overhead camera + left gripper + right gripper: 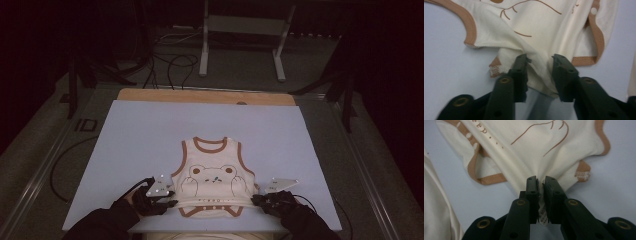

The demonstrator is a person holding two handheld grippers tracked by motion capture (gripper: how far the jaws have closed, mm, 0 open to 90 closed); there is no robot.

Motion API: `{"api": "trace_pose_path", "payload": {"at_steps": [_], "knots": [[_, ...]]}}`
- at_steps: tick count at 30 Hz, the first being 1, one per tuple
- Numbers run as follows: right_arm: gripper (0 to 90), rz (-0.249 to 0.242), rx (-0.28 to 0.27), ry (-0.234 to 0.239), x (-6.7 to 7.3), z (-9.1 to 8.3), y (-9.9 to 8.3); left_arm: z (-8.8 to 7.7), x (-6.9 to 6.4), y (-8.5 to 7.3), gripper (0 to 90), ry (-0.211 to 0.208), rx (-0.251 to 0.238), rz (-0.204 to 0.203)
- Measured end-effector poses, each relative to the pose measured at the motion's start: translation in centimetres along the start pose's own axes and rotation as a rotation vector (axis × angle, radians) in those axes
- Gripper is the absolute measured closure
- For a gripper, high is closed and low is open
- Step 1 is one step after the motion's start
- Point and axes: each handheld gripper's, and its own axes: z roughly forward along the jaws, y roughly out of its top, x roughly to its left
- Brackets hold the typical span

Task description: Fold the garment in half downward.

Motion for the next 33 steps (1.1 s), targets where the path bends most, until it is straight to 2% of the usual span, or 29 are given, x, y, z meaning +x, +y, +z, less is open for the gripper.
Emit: {"api": "trace_pose_path", "payload": {"at_steps": [4, 6, 9, 13, 15, 17, 22, 33], "knots": [[71.4, 0.012, -0.028, -0.002, -0.1, -0.6, 0.2, -0.2, 0.2, 0.1, 55.9, -0.01, -0.003, -0.003], [55.8, 0.016, -0.053, 0.009, -0.1, -0.8, 0.5, -0.4, 0.3, 0.3, 51.0, -0.009, -0.004, -0.007], [40.8, 0.019, -0.072, 0.012, 0.0, -1.1, 0.8, -0.7, 0.5, 0.4, 40.4, -0.014, -0.012, -0.02], [31.5, 0.033, -0.101, 0.019, 0.0, -1.4, 1.1, -1.1, 0.7, 0.7, 26.7, -0.025, 0.003, -0.041], [28.8, 0.036, -0.118, 0.025, 0.0, -1.6, 1.2, -1.2, 0.9, 0.8, 17.2, -0.05, 0.001, -0.049], [22.7, 0.039, -0.135, 0.043, -0.1, -1.8, 1.5, -1.2, 1.1, 0.9, 14.8, -0.051, -0.002, -0.058], [15.8, 0.025, -0.149, 0.065, -0.1, -2.1, 2.0, -1.5, 1.2, 1.3, 0.6, -0.074, -0.02, -0.026], [11.8, -0.021, -0.168, 0.057, 0.0, -2.7, 3.6, -2.9, 2.2, 2.8, 0.0, -0.09, -0.047, -0.011]]}}
